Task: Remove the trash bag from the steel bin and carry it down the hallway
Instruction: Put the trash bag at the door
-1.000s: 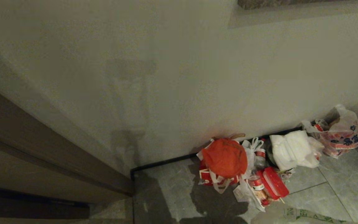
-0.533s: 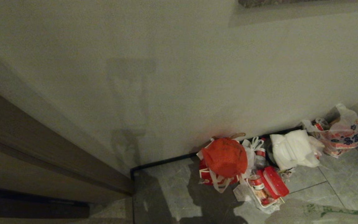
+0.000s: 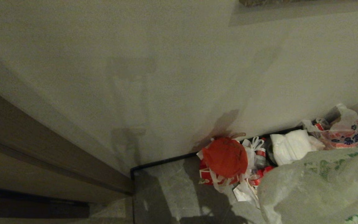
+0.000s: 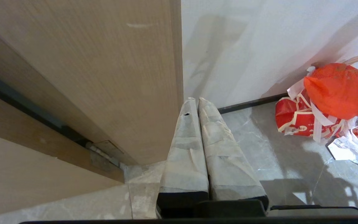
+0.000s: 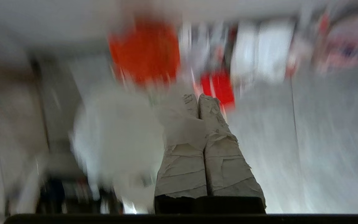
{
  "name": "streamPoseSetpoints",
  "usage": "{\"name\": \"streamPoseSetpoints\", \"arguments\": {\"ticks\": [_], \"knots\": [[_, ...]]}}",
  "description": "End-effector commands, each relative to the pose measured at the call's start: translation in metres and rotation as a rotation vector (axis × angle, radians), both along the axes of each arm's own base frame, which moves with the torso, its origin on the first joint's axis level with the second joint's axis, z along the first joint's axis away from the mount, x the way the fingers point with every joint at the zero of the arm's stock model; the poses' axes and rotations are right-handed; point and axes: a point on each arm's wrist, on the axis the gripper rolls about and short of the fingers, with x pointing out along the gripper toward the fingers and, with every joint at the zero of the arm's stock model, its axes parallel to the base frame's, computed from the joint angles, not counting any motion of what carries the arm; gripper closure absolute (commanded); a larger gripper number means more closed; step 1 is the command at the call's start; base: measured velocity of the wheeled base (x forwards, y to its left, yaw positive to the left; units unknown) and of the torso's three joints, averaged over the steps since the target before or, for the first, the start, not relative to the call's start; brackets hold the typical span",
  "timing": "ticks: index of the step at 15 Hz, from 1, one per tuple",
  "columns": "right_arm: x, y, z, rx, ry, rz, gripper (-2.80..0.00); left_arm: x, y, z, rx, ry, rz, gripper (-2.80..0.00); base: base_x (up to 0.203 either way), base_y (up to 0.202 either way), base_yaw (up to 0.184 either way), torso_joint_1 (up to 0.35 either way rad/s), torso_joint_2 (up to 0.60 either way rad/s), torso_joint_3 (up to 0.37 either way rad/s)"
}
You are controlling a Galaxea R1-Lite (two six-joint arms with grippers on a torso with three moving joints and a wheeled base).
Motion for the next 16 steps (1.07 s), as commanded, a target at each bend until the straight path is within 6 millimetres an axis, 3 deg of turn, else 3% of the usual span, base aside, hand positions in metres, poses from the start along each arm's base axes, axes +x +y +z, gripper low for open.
{"name": "streamPoseSetpoints", "arguments": {"ticks": [1, 5, 7, 8, 12, 16], "knots": [[0.067, 0.011, -0.025, -0.043, 0.241, 0.040, 0.00, 0.000, 0.000, 0.000, -0.002, 0.001, 0.001, 0.00, 0.000, 0.000, 0.000, 0.000, 0.00, 0.000], [0.112, 0.022, -0.063, -0.079, 0.330, 0.069, 0.00, 0.000, 0.000, 0.000, -0.002, 0.001, 0.001, 0.00, 0.000, 0.000, 0.000, 0.000, 0.00, 0.000], [0.123, 0.034, -0.077, -0.097, 0.381, 0.110, 0.00, 0.000, 0.000, 0.000, -0.001, 0.000, 0.000, 0.00, 0.000, 0.000, 0.000, 0.000, 0.00, 0.000], [0.128, 0.040, -0.084, -0.106, 0.413, 0.119, -2.80, 0.000, 0.000, 0.000, -0.001, 0.000, 0.001, 0.00, 0.000, 0.000, 0.000, 0.000, 0.00, 0.000], [0.142, 0.059, -0.096, -0.189, 0.413, 0.071, -2.80, 0.000, 0.000, 0.000, -0.001, 0.001, 0.002, 0.00, 0.000, 0.000, 0.000, 0.000, 0.00, 0.000], [0.131, 0.057, -0.097, -0.148, 0.399, 0.044, -2.80, 0.000, 0.000, 0.000, -0.002, 0.000, 0.000, 0.00, 0.000, 0.000, 0.000, 0.000, 0.00, 0.000]]}}
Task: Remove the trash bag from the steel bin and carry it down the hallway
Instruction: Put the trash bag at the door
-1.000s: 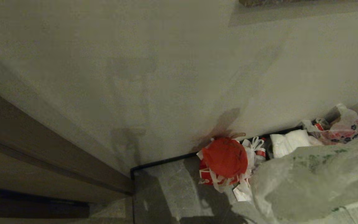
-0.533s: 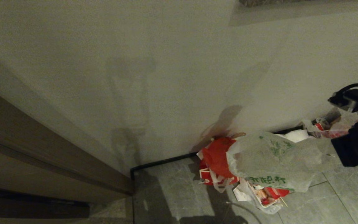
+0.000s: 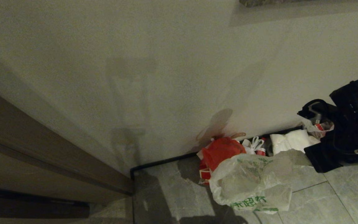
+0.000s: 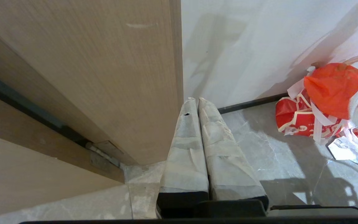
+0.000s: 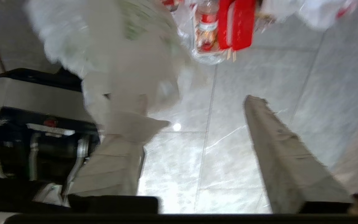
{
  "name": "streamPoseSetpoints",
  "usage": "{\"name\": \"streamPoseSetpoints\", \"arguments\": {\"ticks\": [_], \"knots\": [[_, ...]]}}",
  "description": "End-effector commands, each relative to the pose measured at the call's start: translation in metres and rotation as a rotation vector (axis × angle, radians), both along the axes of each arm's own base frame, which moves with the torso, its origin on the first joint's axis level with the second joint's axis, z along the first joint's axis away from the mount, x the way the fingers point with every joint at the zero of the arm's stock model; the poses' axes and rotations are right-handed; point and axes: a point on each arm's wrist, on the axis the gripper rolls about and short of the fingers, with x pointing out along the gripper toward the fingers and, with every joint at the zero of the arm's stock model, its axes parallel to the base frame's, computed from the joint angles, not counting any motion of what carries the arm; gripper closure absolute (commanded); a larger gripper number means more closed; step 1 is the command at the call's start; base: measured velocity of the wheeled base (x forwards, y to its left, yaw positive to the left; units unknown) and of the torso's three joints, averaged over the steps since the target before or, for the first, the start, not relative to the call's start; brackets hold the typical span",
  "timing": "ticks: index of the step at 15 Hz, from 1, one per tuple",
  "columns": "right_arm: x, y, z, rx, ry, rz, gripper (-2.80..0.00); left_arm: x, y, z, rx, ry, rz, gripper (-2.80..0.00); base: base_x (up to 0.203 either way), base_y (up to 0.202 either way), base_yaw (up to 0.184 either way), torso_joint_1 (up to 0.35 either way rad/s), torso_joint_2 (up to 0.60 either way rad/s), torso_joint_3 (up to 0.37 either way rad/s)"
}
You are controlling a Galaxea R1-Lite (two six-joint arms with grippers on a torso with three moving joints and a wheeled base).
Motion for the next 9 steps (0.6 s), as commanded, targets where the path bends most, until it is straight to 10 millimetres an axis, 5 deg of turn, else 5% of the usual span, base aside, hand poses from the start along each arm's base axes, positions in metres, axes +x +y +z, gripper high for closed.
{"name": "streamPoseSetpoints", "arguments": {"ticks": [1, 5, 6, 9], "knots": [[-0.005, 0.002, -0.002, 0.006, 0.007, -0.001, -2.80, 0.000, 0.000, 0.000, -0.001, 0.000, 0.002, 0.00, 0.000, 0.000, 0.000, 0.000, 0.00, 0.000], [-0.005, 0.007, -0.006, 0.042, -0.025, -0.008, -2.80, 0.000, 0.000, 0.000, -0.001, 0.001, 0.000, 0.00, 0.000, 0.000, 0.000, 0.000, 0.00, 0.000], [-0.003, 0.007, -0.009, 0.052, -0.047, -0.004, 0.00, 0.000, 0.000, 0.000, 0.000, 0.001, 0.000, 0.00, 0.000, 0.000, 0.000, 0.000, 0.00, 0.000], [0.003, 0.013, -0.012, 0.029, -0.047, 0.017, 0.00, 0.000, 0.000, 0.000, -0.001, 0.000, 0.000, 0.00, 0.000, 0.000, 0.000, 0.000, 0.00, 0.000]]}}
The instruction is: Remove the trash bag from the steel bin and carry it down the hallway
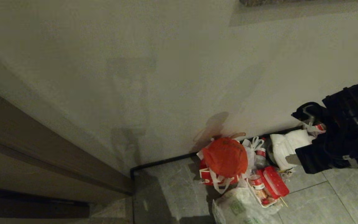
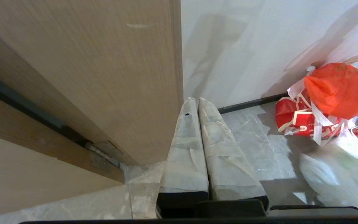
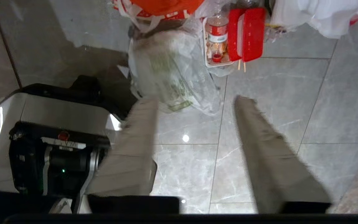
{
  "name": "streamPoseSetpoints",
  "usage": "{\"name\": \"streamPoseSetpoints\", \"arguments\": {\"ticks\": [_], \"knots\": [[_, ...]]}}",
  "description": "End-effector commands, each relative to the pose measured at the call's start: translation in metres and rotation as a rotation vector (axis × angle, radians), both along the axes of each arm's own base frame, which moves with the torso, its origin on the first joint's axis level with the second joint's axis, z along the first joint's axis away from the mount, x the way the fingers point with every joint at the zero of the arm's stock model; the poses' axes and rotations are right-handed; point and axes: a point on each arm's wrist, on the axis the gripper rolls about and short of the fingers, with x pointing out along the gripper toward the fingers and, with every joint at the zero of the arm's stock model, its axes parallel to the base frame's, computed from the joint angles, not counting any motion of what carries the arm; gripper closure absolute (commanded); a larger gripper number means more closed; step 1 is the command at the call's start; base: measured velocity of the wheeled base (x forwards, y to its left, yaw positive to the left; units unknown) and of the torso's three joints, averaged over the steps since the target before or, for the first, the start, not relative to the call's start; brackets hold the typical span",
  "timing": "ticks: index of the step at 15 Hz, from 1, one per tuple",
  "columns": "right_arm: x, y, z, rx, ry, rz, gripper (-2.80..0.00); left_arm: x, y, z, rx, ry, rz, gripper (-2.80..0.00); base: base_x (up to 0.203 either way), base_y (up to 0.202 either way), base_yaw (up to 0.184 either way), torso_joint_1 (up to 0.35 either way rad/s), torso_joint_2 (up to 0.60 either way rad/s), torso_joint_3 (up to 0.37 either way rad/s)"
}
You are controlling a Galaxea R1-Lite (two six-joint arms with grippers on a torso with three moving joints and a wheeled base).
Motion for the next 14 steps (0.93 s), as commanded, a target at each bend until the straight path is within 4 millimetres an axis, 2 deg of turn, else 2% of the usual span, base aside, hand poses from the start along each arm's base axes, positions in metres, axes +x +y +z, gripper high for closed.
{"name": "streamPoseSetpoints", "arguments": {"ticks": [1, 4, 8, 10, 14], "knots": [[0.001, 0.002, -0.001, -0.006, 0.007, 0.004, 0.00, 0.000, 0.000, -0.001, -0.001, 0.000, 0.001, 0.00, 0.000, 0.000, 0.000, 0.000, 0.00, 0.000], [-0.009, -0.002, 0.003, -0.001, -0.007, -0.002, 0.00, 0.000, 0.000, 0.000, 0.000, 0.002, 0.001, 0.00, 0.000, 0.000, 0.000, 0.000, 0.00, 0.000], [-0.047, -0.019, 0.013, 0.030, -0.080, -0.019, 0.00, 0.000, 0.000, -0.001, 0.000, 0.000, 0.001, 0.00, 0.000, 0.000, 0.000, 0.000, 0.00, 0.000], [-0.078, -0.034, 0.015, 0.056, -0.134, -0.050, 0.00, 0.000, 0.000, 0.000, -0.001, 0.002, 0.001, 0.00, 0.000, 0.000, 0.000, 0.000, 0.00, 0.000], [-0.157, -0.068, -0.004, 0.086, -0.267, -0.124, 0.00, 0.000, 0.000, -0.001, -0.002, 0.000, 0.001, 0.00, 0.000, 0.000, 0.000, 0.000, 0.00, 0.000]]}}
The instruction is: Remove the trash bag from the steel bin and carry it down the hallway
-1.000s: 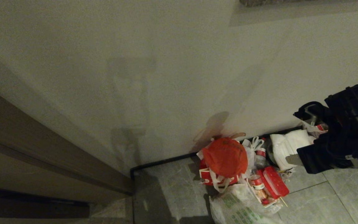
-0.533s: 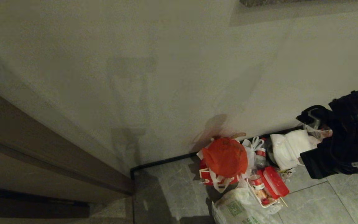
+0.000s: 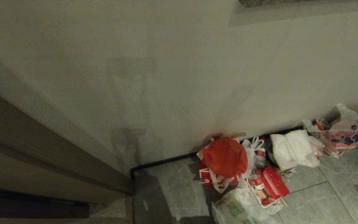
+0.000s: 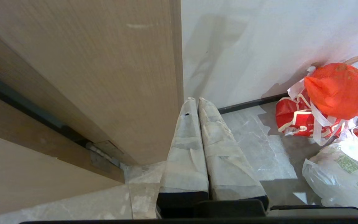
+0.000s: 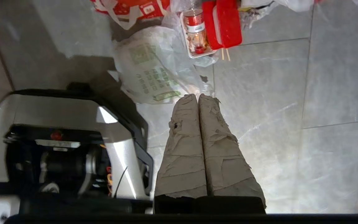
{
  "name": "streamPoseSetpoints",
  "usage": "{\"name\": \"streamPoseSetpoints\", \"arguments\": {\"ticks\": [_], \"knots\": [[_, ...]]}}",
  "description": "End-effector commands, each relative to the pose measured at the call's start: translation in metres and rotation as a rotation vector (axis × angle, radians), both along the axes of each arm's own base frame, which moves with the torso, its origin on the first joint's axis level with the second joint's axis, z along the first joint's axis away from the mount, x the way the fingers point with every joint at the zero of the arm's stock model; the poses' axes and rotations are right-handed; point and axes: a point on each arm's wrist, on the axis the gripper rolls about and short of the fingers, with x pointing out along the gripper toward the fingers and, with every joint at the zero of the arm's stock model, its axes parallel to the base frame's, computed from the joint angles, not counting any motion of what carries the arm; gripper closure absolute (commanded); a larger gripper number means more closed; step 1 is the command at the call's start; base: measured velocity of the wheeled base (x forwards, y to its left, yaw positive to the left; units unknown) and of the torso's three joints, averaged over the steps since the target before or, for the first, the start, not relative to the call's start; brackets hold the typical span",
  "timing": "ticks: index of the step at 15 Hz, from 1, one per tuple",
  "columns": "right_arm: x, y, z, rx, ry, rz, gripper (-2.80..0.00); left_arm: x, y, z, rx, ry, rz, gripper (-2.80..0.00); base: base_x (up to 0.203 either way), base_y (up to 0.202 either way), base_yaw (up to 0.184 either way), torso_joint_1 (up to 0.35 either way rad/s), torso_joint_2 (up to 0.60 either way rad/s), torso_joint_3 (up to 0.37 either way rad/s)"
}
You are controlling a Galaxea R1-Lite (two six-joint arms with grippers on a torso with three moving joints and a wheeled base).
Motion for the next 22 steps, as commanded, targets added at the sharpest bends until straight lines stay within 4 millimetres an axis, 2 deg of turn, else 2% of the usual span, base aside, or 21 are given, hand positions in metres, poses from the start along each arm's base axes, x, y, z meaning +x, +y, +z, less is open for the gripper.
{"name": "streamPoseSetpoints", "arguments": {"ticks": [1, 3, 4, 6, 8, 9, 13, 15, 22], "knots": [[-0.056, -0.012, -0.006, 0.058, -0.166, -0.012, 0.00, 0.000, 0.000, 0.000, 0.000, 0.000, 0.000, 0.00, 0.000, 0.000, 0.000, 0.000, 0.00, 0.000], [-0.084, -0.015, -0.030, 0.083, -0.203, -0.046, 0.00, 0.000, 0.000, -0.001, 0.000, 0.000, 0.000, 0.00, 0.000, 0.000, 0.000, 0.000, 0.00, 0.000], [-0.096, -0.014, -0.048, 0.087, -0.220, -0.062, 0.00, 0.000, 0.000, 0.000, -0.001, 0.001, 0.000, 0.00, 0.000, 0.000, 0.000, 0.000, 0.00, 0.000], [-0.106, -0.012, -0.086, 0.088, -0.249, -0.087, 0.00, 0.000, 0.000, -0.001, 0.000, 0.000, -0.001, 0.00, 0.000, 0.000, 0.000, 0.000, 0.00, 0.000], [-0.099, -0.013, -0.088, 0.110, -0.379, -0.107, 0.00, 0.000, 0.000, 0.000, -0.001, 0.002, 0.000, 0.00, 0.000, 0.000, 0.000, 0.000, 0.00, 0.000], [-0.099, -0.013, -0.088, 0.138, -0.389, -0.084, 0.00, 0.000, 0.000, -0.001, 0.000, 0.000, 0.000, 0.00, 0.000, 0.000, 0.000, 0.000, 0.00, 0.000], [-0.122, -0.013, -0.105, 0.147, -0.513, -0.029, 0.00, 0.000, 0.000, 0.000, 0.000, 0.000, 0.000, 0.00, 0.000, 0.000, 0.000, 0.000, 0.00, 0.000], [-0.123, -0.014, -0.113, 0.150, -0.587, -0.026, 0.00, 0.000, 0.000, 0.000, -0.001, 0.001, 0.000, 0.00, 0.000, 0.000, 0.000, 0.000, 0.00, 0.000], [-0.122, -0.014, -0.114, 0.149, -0.568, -0.029, 0.00, 0.000, 0.000, 0.000, -0.001, 0.001, 0.000, 0.00, 0.000, 0.000, 0.000, 0.000, 0.00, 0.000]]}}
